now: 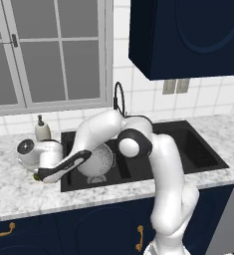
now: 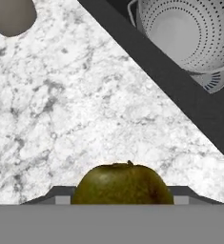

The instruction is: Put the colander in the sink, put the kiwi in the colander, and turn on the sink faucet and pour water over the colander.

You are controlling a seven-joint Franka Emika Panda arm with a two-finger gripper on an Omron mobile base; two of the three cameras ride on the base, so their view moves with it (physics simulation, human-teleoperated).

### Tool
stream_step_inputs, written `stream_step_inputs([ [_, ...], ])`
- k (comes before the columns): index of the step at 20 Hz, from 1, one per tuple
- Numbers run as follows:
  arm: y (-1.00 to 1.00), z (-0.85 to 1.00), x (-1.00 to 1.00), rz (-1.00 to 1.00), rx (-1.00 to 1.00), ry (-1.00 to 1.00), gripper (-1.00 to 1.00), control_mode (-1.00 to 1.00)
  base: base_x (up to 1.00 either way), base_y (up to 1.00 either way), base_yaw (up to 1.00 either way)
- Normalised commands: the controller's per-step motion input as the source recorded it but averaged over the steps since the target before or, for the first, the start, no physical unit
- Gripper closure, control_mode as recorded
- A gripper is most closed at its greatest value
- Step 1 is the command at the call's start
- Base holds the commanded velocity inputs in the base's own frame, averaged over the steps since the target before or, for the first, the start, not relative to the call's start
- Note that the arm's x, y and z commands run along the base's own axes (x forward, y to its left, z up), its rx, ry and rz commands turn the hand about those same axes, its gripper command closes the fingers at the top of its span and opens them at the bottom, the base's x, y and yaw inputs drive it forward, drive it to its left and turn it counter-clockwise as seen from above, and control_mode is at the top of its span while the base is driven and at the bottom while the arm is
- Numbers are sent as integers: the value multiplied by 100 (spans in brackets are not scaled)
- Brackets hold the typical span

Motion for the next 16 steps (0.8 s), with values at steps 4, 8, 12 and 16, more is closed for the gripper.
stream_step_inputs([
  [4,-100,43,-34,-21,41,-25,100,-100,0,0,0],
  [8,-100,44,-30,-26,32,-12,100,-100,0,0,0],
  [12,-100,25,-32,-24,27,-1,100,-100,0,0,0],
  [16,-79,-15,-25,-22,7,0,100,-100,0,0,0],
])
